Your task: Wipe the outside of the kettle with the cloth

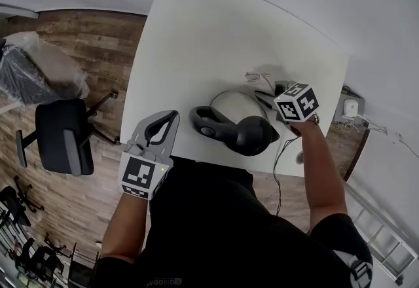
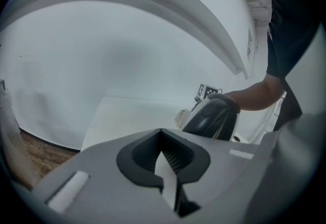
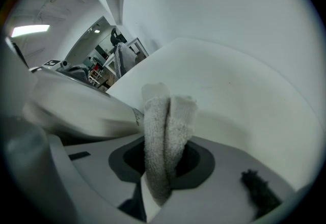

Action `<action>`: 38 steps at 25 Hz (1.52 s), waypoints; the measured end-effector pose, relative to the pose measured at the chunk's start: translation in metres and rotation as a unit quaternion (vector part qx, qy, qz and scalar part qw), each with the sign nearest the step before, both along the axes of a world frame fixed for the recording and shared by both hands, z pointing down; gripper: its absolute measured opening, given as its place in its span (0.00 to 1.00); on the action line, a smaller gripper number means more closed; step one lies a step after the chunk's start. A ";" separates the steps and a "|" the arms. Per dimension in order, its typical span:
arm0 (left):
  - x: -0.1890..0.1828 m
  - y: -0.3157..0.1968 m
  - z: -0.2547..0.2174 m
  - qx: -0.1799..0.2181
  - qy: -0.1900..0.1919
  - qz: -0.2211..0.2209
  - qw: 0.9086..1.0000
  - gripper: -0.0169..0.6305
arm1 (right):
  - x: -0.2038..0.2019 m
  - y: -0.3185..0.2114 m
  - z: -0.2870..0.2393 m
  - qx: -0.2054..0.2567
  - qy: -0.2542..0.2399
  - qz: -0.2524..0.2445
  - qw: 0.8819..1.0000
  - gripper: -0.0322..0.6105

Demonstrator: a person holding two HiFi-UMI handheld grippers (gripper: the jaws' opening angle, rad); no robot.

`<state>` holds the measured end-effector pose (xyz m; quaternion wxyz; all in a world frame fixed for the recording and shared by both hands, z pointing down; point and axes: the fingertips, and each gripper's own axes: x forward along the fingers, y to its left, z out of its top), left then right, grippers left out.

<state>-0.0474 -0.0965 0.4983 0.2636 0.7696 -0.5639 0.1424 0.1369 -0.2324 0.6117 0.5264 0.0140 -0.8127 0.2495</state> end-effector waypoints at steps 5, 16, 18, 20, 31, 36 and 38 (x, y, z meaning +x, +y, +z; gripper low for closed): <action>0.000 -0.002 -0.002 0.009 -0.002 0.008 1.000 0.03 | -0.005 -0.001 -0.068 0.042 -0.053 -0.022 0.997 0.20; -0.003 -0.012 -0.006 0.027 0.003 0.024 0.999 0.03 | -0.031 0.020 -0.183 0.146 -0.060 -0.212 0.964 0.20; -0.002 -0.012 -0.008 0.030 0.004 0.027 0.999 0.03 | -0.034 0.026 -0.191 0.161 -0.055 -0.256 0.952 0.20; -0.003 -0.012 -0.008 0.033 0.005 0.027 0.999 0.03 | -0.037 0.031 -0.193 0.177 -0.045 -0.303 0.936 0.20; -0.017 -0.002 -0.003 0.035 0.001 0.011 0.999 0.03 | -0.050 0.044 -0.188 0.193 -0.007 -0.444 0.875 0.20; -0.022 0.000 0.003 0.033 0.009 0.004 0.999 0.03 | -0.061 0.049 -0.180 0.171 -0.002 -0.469 0.866 0.20; -0.023 0.002 0.005 0.032 0.012 0.004 0.999 0.03 | -0.065 0.051 -0.175 0.165 0.004 -0.479 0.862 0.20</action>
